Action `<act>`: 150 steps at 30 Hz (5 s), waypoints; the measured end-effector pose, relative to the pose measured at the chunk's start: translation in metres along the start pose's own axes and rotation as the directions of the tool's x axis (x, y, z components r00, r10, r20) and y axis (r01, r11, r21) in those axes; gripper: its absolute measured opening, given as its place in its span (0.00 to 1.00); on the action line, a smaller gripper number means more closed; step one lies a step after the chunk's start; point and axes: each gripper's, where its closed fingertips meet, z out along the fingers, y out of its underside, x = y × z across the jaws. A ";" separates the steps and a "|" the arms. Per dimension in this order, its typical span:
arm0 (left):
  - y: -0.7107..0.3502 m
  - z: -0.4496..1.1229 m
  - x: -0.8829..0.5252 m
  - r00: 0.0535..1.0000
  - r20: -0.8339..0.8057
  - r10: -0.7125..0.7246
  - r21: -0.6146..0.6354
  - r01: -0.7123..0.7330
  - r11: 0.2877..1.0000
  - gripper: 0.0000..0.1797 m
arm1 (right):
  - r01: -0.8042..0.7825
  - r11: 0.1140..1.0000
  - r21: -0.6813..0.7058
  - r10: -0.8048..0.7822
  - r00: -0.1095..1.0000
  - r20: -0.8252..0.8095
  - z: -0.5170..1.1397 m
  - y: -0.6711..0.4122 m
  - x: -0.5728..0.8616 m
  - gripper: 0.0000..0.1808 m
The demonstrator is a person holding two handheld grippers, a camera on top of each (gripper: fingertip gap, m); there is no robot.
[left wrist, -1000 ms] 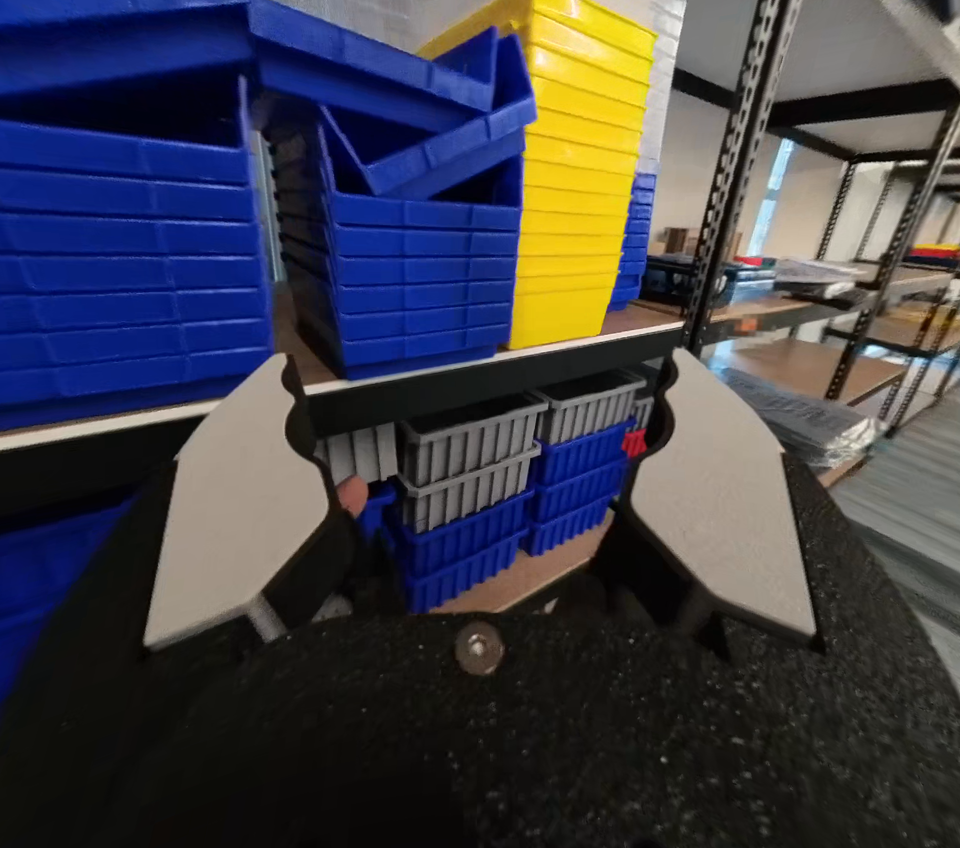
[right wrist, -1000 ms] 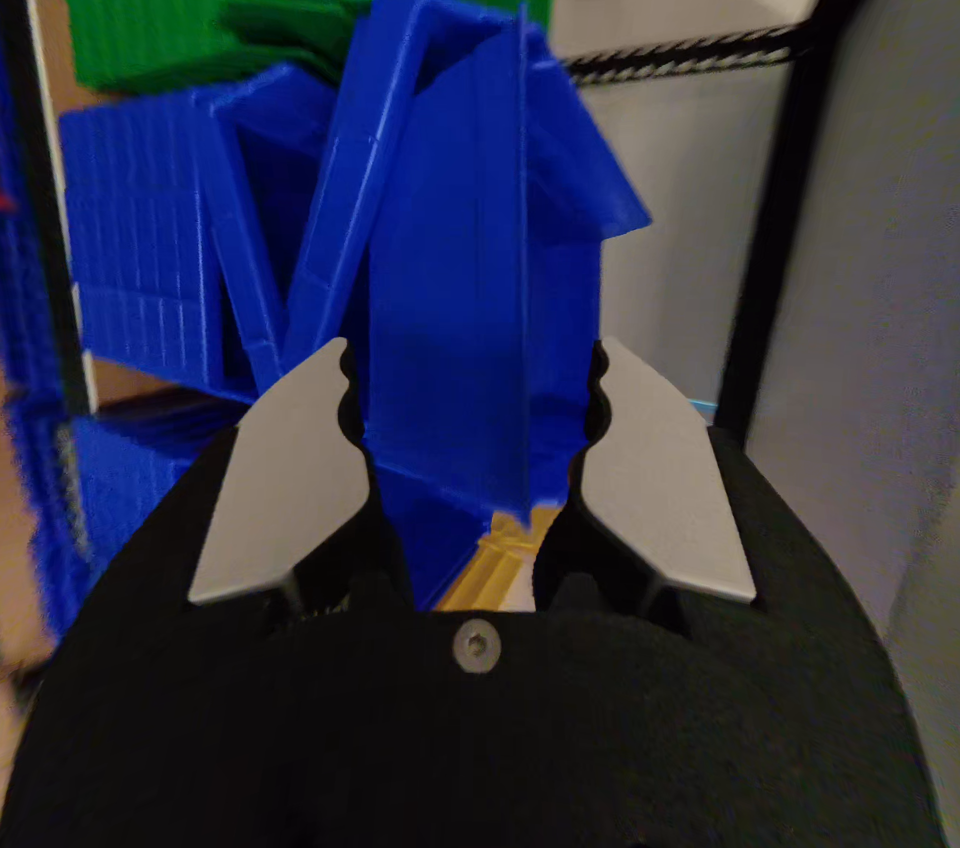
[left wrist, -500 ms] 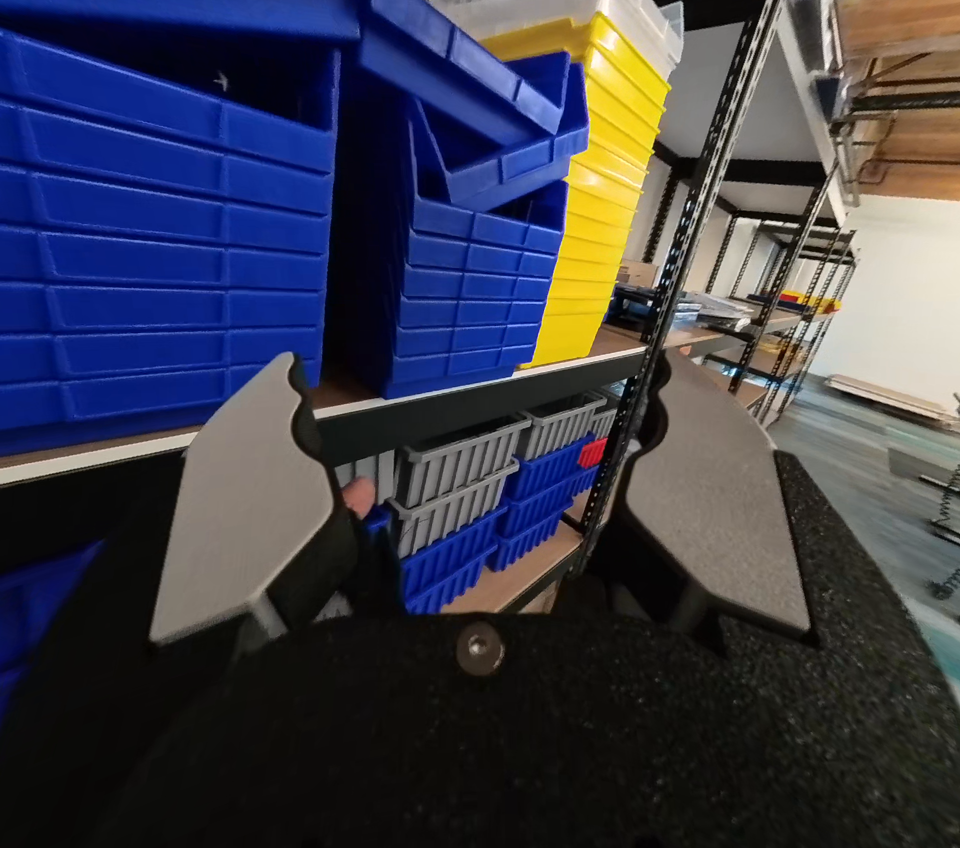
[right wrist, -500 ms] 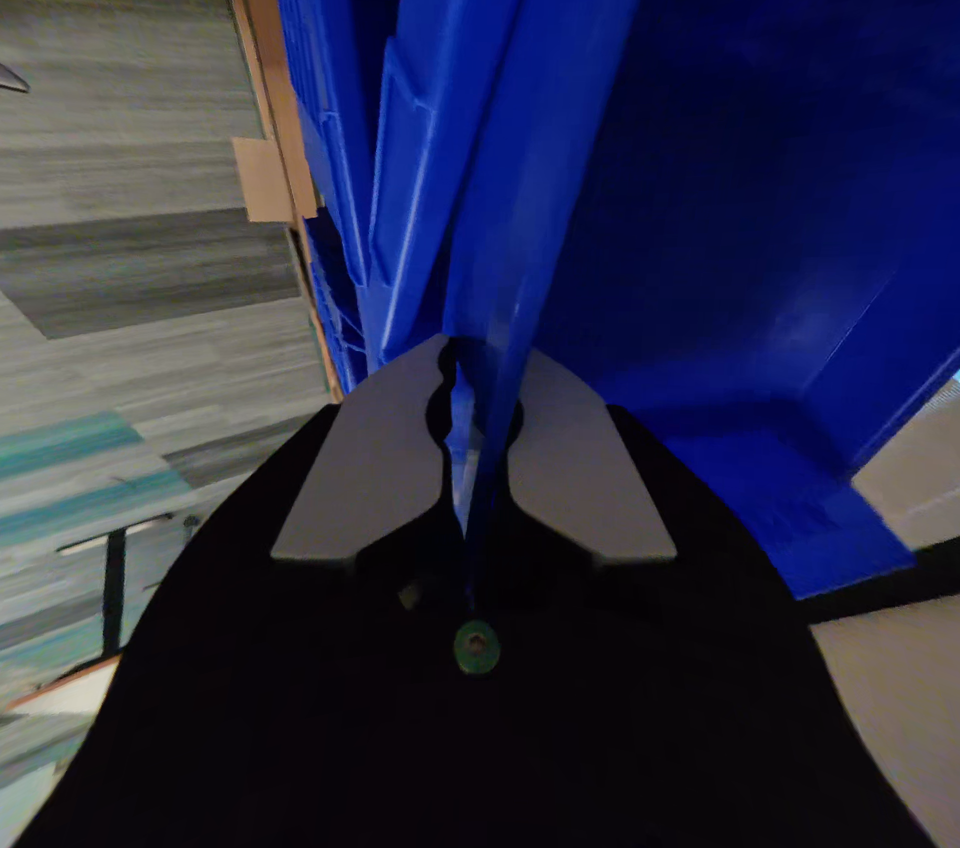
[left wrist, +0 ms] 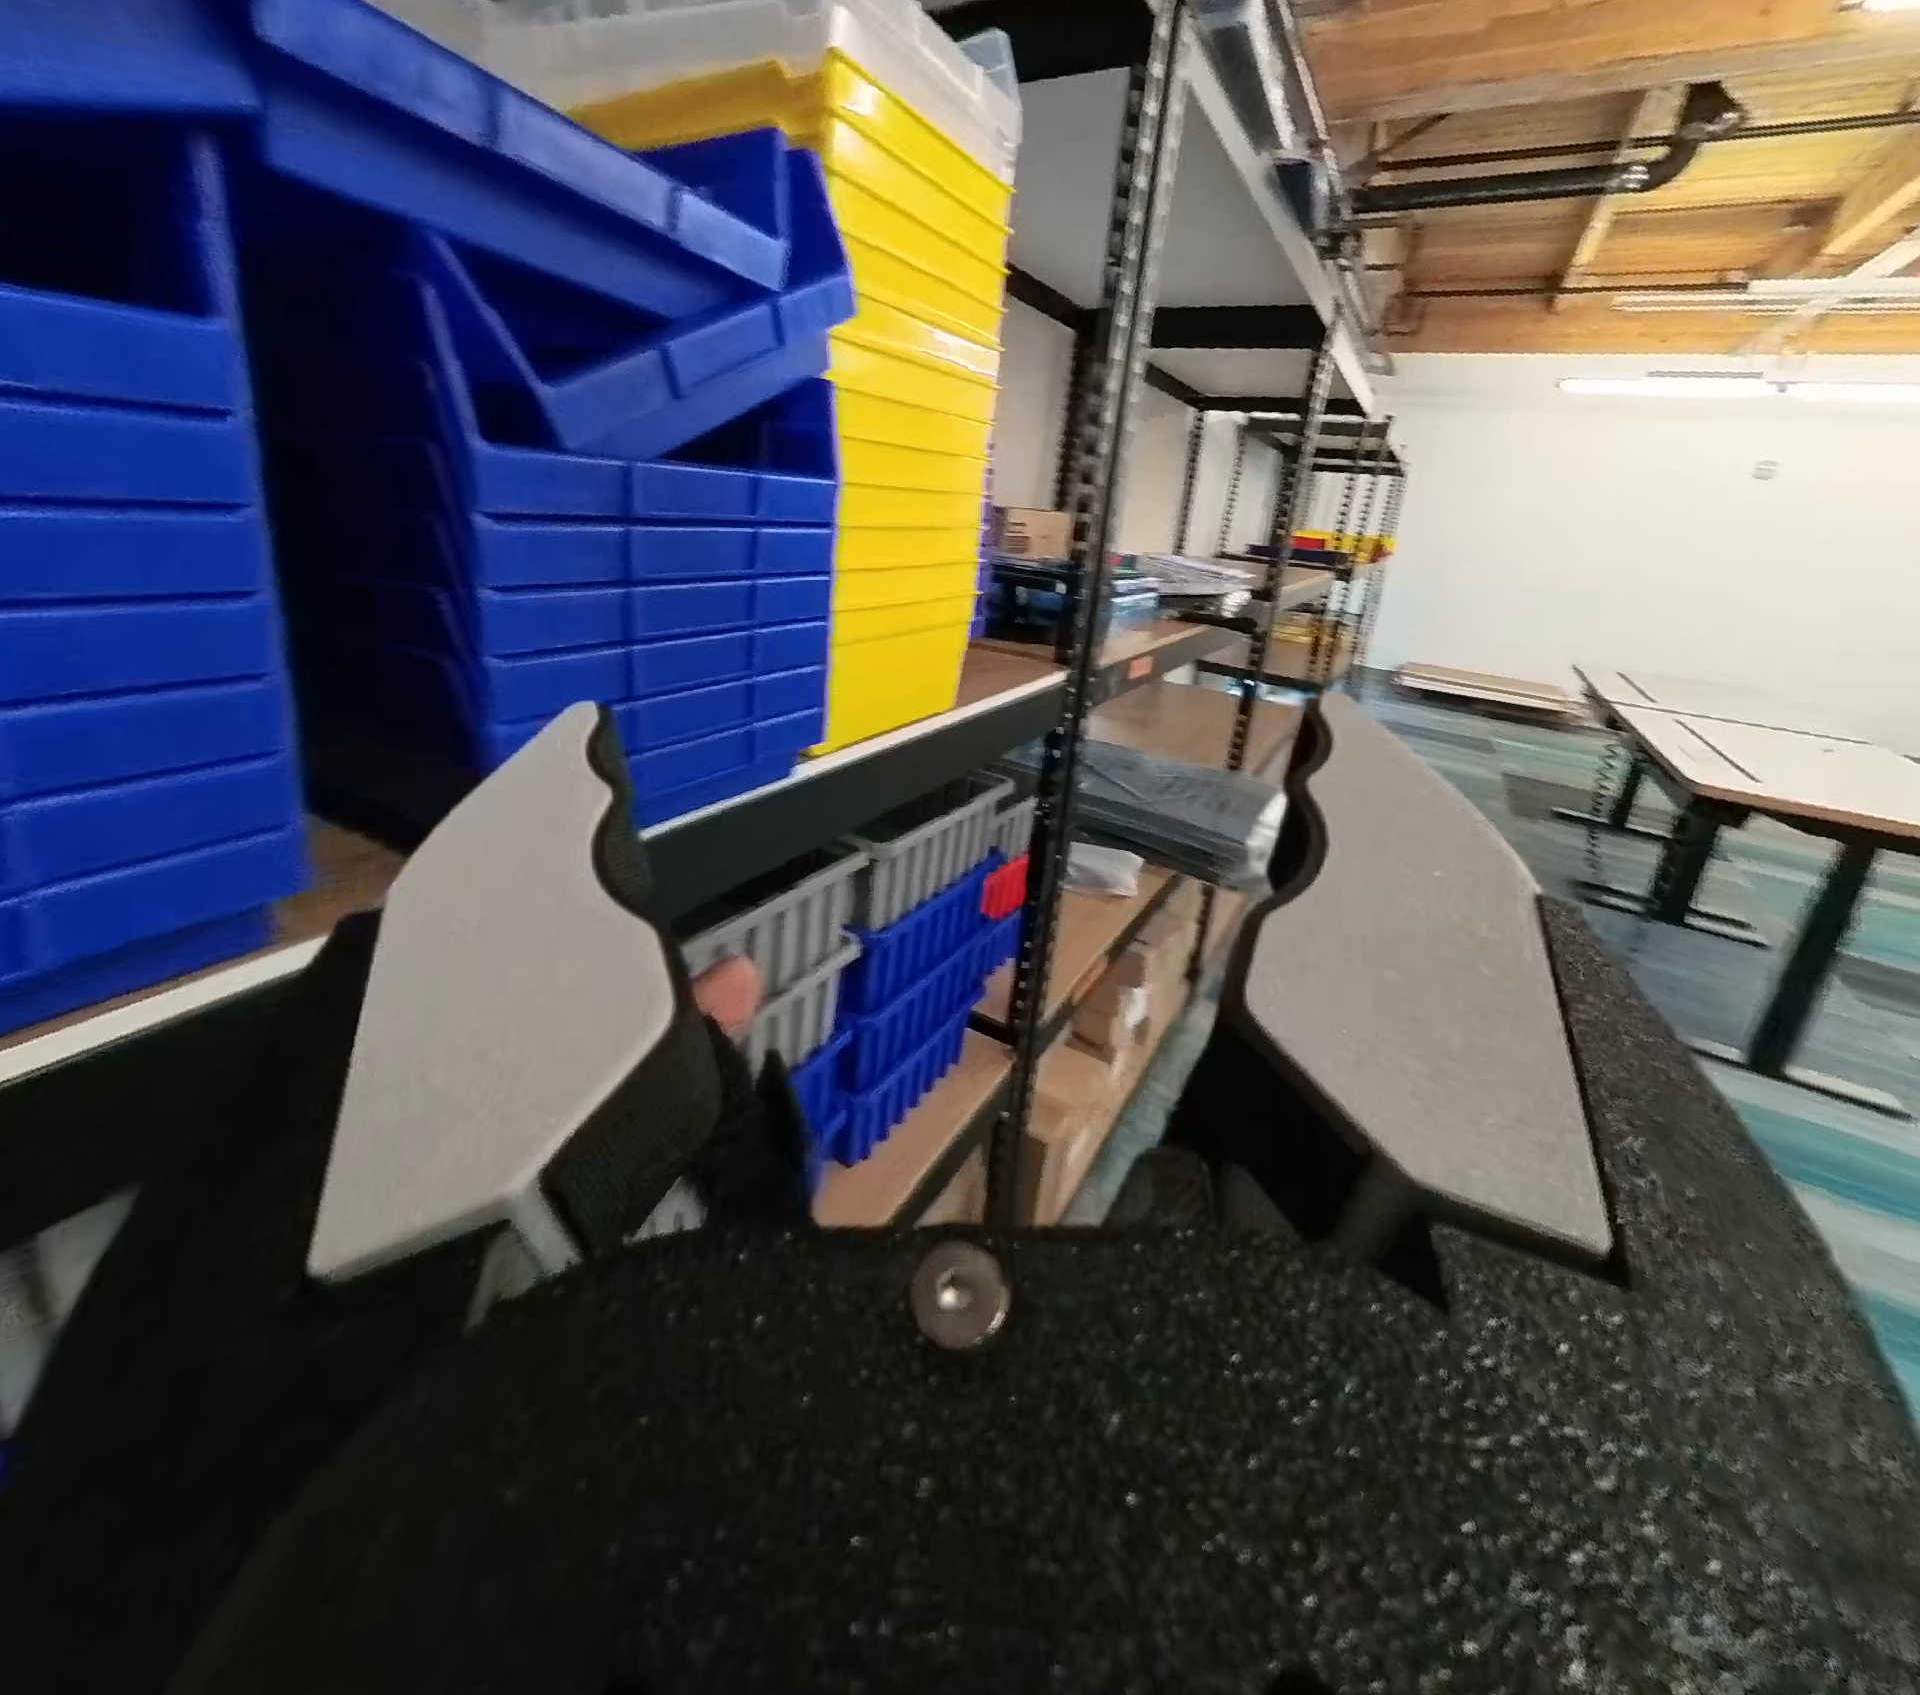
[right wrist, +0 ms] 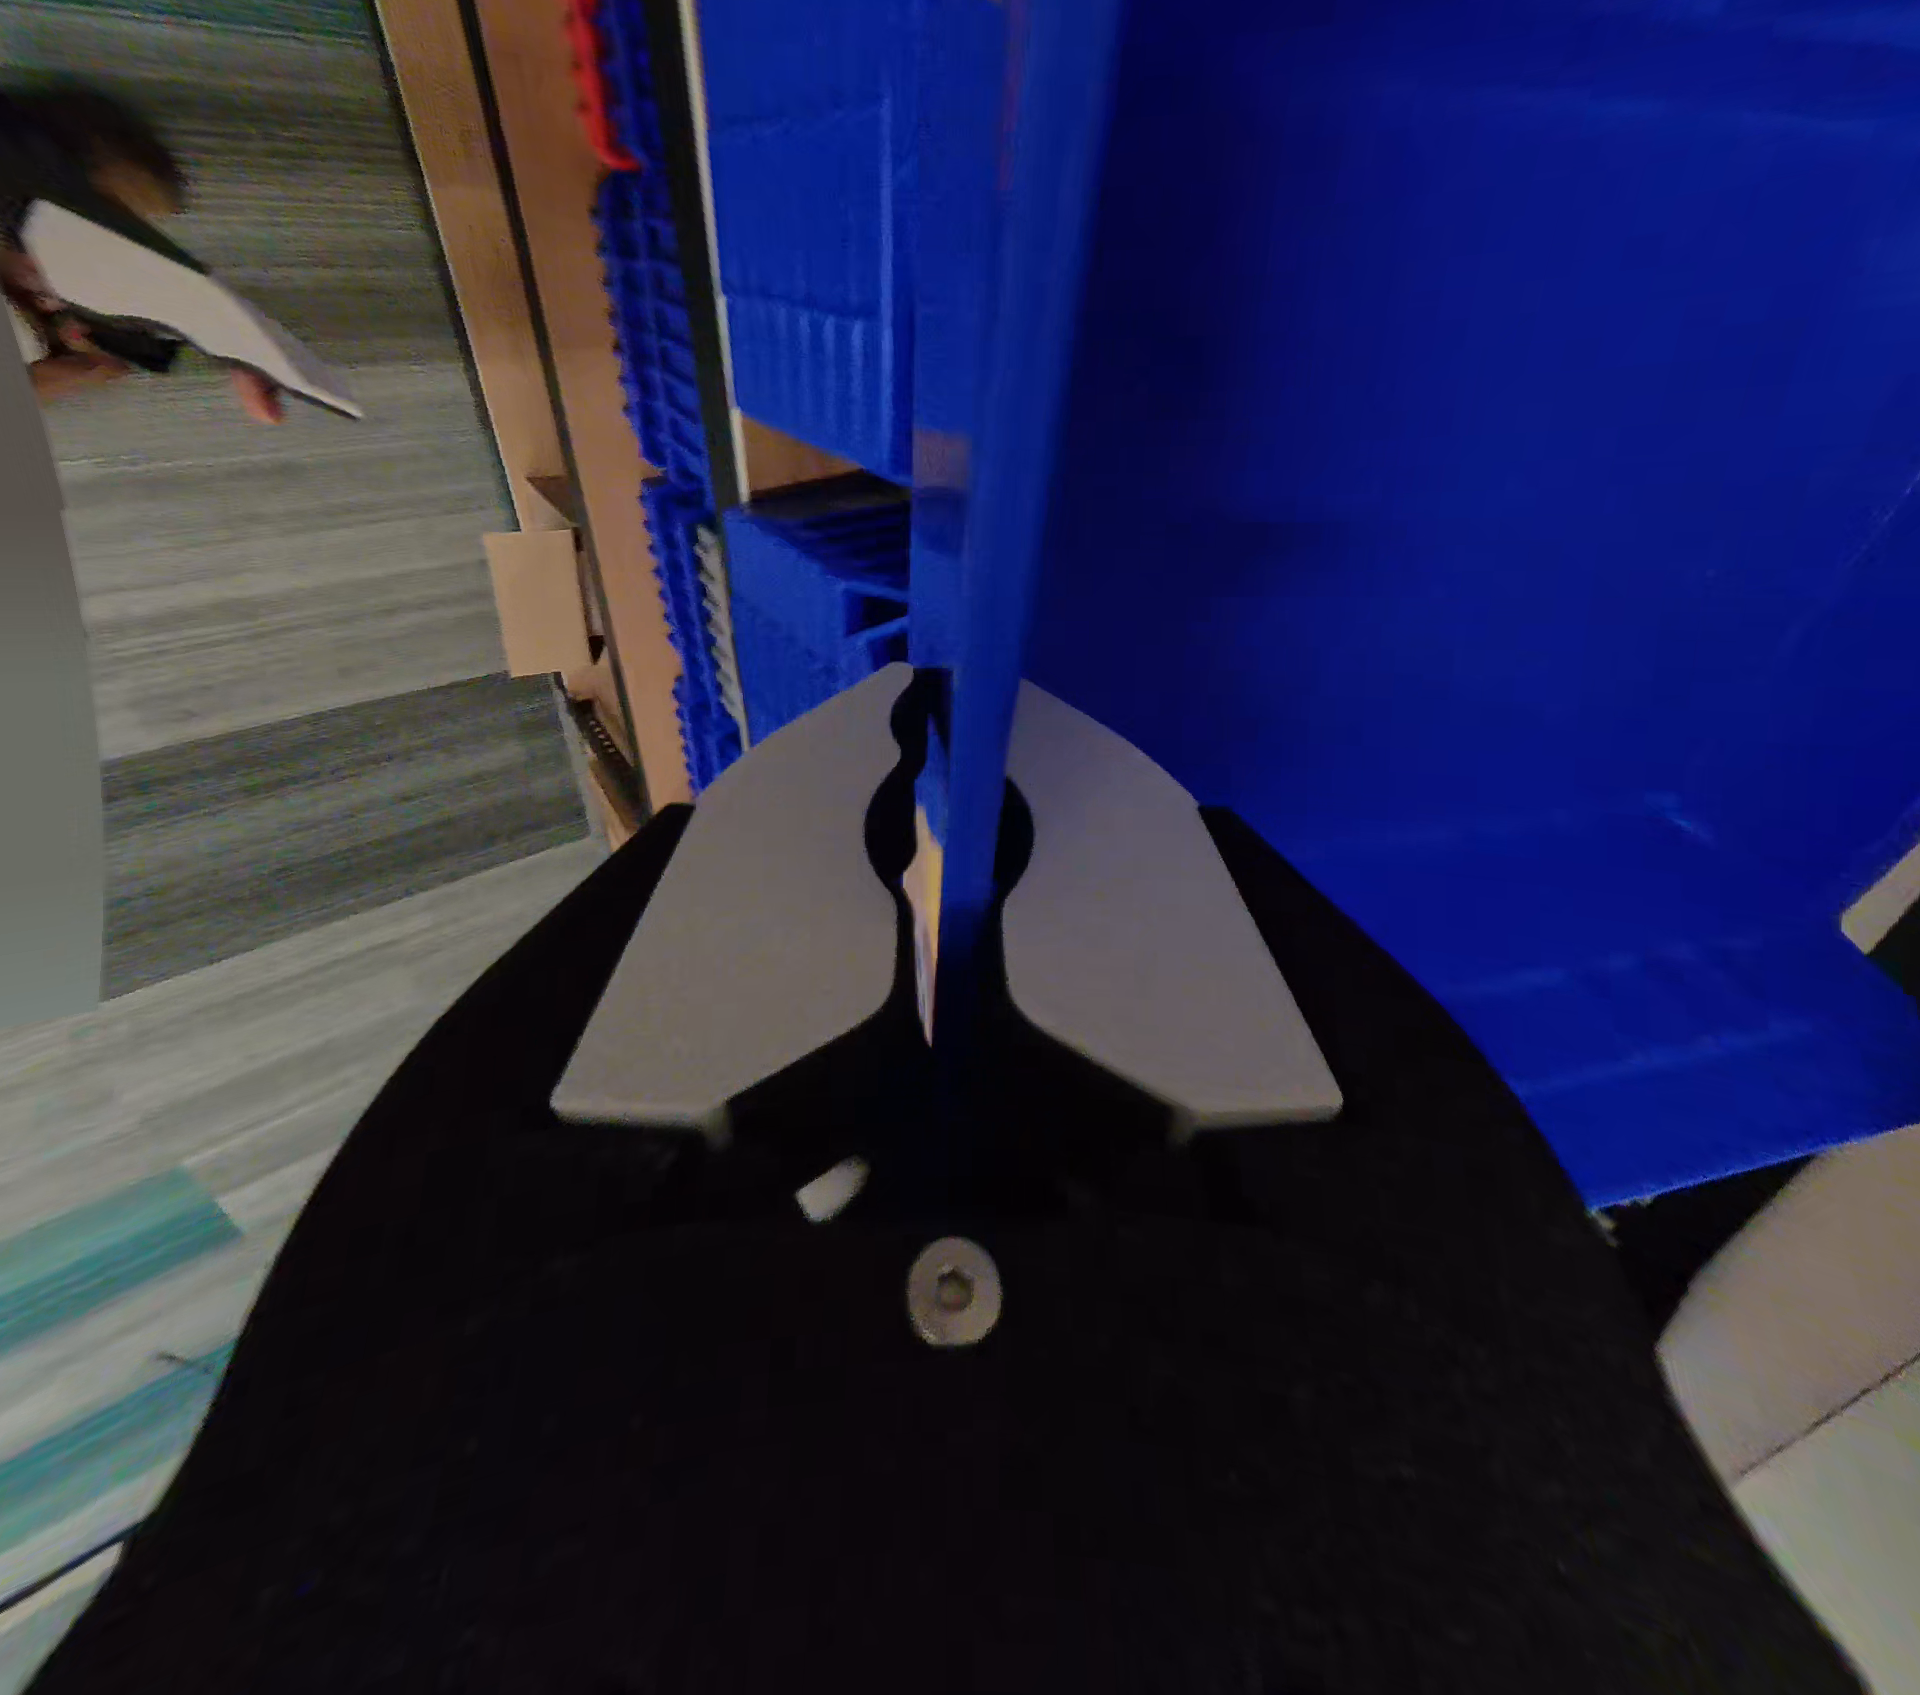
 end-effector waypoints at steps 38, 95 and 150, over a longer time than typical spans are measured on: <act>0.107 -0.112 0.509 0.638 -0.733 0.236 -0.082 -0.427 0.900 0.57 | -0.529 0.646 -0.550 0.739 0.614 0.278 -0.076 0.292 -0.784 0.03; 0.153 -0.069 0.265 0.396 -0.915 0.070 -0.219 -0.637 0.739 0.06 | -0.144 0.983 0.113 0.140 0.989 0.048 0.142 0.147 -0.103 0.50; 0.140 -0.220 0.708 -0.390 -0.918 0.077 0.213 -0.317 0.924 0.07 | -0.743 0.163 -0.650 0.661 0.571 -0.486 -0.347 0.369 -0.890 0.16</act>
